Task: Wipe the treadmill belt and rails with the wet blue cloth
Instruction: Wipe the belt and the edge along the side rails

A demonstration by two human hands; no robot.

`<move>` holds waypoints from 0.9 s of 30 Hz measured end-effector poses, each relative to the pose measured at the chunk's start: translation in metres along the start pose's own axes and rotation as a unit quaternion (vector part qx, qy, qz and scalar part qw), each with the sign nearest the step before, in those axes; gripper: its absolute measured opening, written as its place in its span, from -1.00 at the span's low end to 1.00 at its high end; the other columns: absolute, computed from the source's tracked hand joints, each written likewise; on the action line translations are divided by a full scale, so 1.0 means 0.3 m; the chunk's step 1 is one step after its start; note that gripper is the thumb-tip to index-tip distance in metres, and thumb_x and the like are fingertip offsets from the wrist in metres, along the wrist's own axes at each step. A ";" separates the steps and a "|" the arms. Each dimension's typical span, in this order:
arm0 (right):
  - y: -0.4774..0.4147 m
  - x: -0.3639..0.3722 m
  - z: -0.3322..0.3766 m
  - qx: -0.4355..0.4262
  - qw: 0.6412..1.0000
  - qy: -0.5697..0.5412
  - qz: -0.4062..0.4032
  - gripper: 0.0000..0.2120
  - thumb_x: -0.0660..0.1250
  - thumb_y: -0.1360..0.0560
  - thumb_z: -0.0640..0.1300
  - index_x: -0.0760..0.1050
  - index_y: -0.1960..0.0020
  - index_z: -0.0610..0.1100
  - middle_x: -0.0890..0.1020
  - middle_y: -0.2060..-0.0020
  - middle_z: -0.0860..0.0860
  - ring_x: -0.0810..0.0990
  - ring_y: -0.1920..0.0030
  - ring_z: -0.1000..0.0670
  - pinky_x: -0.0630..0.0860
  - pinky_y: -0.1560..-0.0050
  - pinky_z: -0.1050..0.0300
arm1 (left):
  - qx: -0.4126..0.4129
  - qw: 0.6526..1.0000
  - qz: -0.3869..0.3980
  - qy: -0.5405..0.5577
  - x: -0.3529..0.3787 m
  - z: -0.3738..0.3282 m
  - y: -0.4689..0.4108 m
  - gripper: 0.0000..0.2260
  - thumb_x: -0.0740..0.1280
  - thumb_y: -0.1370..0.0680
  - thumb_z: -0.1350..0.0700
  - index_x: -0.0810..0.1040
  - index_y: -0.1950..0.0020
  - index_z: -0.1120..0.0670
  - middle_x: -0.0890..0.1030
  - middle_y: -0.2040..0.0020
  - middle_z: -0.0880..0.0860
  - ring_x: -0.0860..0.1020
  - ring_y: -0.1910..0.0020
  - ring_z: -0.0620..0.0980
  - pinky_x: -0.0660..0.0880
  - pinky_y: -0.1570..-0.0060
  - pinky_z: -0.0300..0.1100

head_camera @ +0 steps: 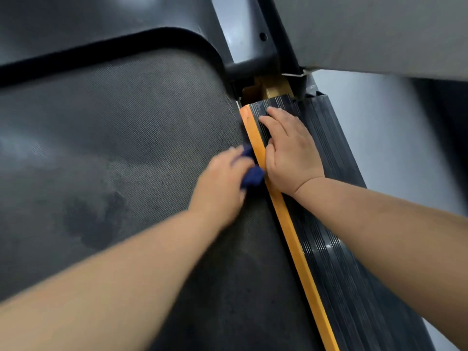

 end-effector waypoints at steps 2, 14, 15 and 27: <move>0.004 -0.003 0.000 0.000 1.000 0.001 -0.005 -0.54 0.11 -0.46 -0.20 0.41 -0.34 -0.21 0.41 -0.37 -0.12 0.31 -0.40 -0.10 0.18 -0.45 -0.09 | 0.108 0.993 0.050 0.007 0.029 -0.030 0.139 -0.50 0.55 -0.21 0.27 0.61 -0.13 0.12 0.54 -0.26 0.18 0.53 -0.21 0.18 0.50 -0.16 0.00; 0.005 -0.007 0.003 -0.004 1.000 0.006 0.010 -0.56 0.12 -0.49 -0.18 0.38 -0.37 -0.17 0.39 -0.38 -0.09 0.27 -0.42 -0.06 0.15 -0.47 -0.04 | -0.034 0.999 -0.031 -0.007 -0.051 0.098 0.035 -0.57 0.32 -0.45 0.22 0.49 -0.33 0.09 0.39 -0.42 0.11 0.33 -0.40 0.13 0.19 -0.37 -0.18; 0.005 -0.009 0.003 -0.006 1.000 0.006 0.009 -0.56 0.12 -0.49 -0.19 0.38 -0.36 -0.17 0.39 -0.38 -0.09 0.28 -0.41 -0.06 0.16 -0.47 -0.04 | -0.010 1.000 -0.011 0.000 -0.026 0.068 0.125 -0.58 0.29 -0.41 0.20 0.53 -0.28 0.12 0.44 -0.38 0.15 0.40 -0.36 0.15 0.22 -0.36 -0.14; 0.006 -0.003 0.022 0.001 1.000 0.028 0.010 -0.55 0.11 -0.49 -0.19 0.36 -0.37 -0.20 0.38 -0.38 -0.12 0.28 -0.41 -0.10 0.18 -0.45 -0.08 | -0.082 0.993 -0.080 -0.018 -0.167 0.261 -0.062 -0.63 0.31 -0.51 0.18 0.48 -0.32 0.05 0.35 -0.44 0.07 0.29 -0.42 0.11 0.24 -0.34 -0.06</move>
Point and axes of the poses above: each hand's wrist, its own y-axis away from the middle knuckle, its own x-axis out of the palm, z = x × y, the point moved 3 cm from there along -y, towards the middle knuckle
